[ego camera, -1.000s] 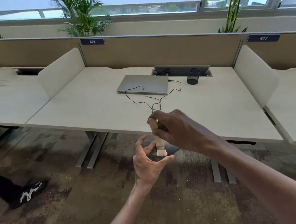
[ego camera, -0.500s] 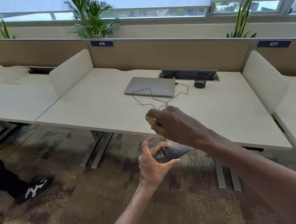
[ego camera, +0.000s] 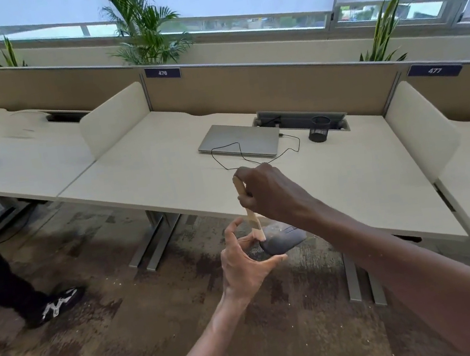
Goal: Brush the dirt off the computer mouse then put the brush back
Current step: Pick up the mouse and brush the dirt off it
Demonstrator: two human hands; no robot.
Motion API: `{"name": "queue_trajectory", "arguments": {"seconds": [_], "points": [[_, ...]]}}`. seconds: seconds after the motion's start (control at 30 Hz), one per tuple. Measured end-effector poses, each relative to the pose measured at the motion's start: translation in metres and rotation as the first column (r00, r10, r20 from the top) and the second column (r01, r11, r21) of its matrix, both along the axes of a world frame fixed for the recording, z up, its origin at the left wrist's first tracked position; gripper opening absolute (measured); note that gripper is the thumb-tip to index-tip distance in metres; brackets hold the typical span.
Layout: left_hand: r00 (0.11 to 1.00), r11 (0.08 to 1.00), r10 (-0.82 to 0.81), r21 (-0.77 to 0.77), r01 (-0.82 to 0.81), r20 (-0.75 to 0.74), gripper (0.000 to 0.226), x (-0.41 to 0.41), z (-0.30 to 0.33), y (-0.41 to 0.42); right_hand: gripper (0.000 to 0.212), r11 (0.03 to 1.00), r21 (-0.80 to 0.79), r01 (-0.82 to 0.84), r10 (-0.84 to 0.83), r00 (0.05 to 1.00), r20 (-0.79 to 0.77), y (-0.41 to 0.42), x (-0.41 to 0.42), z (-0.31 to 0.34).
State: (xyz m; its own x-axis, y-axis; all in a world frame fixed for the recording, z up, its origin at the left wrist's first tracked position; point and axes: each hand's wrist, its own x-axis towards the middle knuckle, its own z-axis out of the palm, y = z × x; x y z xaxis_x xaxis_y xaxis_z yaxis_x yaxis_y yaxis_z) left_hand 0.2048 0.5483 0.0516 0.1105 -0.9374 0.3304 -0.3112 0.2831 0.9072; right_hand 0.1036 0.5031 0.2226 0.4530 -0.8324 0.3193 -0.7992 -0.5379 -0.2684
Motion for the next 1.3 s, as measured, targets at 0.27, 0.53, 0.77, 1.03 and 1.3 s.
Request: {"name": "queue_trajectory", "arguments": {"seconds": [0.27, 0.53, 0.77, 1.03, 1.3], "points": [[0.999, 0.999, 0.036, -0.018, -0.035, 0.010, 0.117, 0.004, -0.005, -0.006, 0.007, 0.998, -0.030, 0.052, -0.051, 0.998, 0.048, -0.003, 0.007, 0.002], [0.999, 0.999, 0.015, -0.032, -0.016, -0.033, 0.117, 0.006, -0.007, -0.007, 0.002, 0.992, -0.039, 0.120, -0.119, 0.993, 0.013, -0.013, 0.005, 0.002], [1.000, 1.000, 0.015, -0.026, -0.016, -0.025, 0.115, 0.008, -0.005, -0.005, 0.003, 0.996, 0.026, 0.084, -0.085, 0.995, 0.046, -0.012, 0.010, 0.000], [0.999, 0.998, 0.051, -0.043, -0.052, -0.016, 0.113, 0.012, -0.004, -0.005, 0.007, 0.996, 0.016, -0.085, 0.081, 0.981, 0.174, 0.000, -0.001, 0.004], [0.998, 0.998, 0.055, -0.001, -0.055, -0.018, 0.117, 0.014, -0.001, -0.006, 0.019, 0.973, 0.043, -0.228, 0.222, 0.969, 0.113, 0.012, -0.001, -0.003]]}}
